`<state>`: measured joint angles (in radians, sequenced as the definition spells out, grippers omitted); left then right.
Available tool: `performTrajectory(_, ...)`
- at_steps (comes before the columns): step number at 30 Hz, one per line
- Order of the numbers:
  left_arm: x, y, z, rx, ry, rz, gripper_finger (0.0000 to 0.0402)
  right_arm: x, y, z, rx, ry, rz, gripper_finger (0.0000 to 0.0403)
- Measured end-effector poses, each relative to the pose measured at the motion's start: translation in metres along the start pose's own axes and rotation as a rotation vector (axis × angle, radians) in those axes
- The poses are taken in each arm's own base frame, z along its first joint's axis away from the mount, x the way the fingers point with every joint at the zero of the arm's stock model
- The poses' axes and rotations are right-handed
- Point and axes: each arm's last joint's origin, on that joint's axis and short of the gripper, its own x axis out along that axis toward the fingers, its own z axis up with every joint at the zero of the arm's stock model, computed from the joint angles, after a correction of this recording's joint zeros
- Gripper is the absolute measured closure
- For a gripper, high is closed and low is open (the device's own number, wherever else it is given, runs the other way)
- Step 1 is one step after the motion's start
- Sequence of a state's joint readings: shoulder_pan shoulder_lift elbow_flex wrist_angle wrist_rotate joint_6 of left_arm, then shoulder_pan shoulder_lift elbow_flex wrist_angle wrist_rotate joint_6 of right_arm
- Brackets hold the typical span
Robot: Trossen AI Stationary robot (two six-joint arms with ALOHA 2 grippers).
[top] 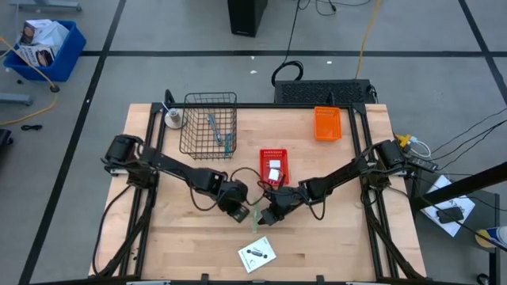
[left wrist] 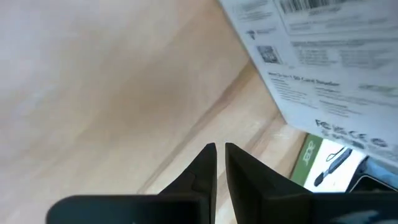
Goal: Pick and place items into bin
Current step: Put the top white card reader box into the orange bin
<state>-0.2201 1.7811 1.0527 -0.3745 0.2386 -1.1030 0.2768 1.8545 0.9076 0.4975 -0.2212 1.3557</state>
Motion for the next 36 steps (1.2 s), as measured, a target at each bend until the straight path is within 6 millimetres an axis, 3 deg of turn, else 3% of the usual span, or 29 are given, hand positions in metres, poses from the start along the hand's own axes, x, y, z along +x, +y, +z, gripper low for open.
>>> performTrajectory(17,-0.098,0.011,-0.005,-0.022,-0.236,0.074,0.0364,-0.004,-0.005,-0.004,-0.016,0.091,-0.069,0.0403)
performTrajectory(27,-0.165,0.020,-0.021,-0.027,-0.466,0.036,0.0364,-0.038,-0.017,-0.016,-0.004,0.163,-0.214,0.0403)
performTrajectory(32,-0.201,0.024,-0.031,0.008,-0.614,-0.053,0.0364,-0.053,-0.029,-0.023,0.113,0.261,-0.179,0.0403)
performTrajectory(36,-0.225,0.027,-0.039,0.011,-0.722,-0.134,0.0364,-0.061,-0.031,-0.025,0.100,0.317,-0.094,0.0403)
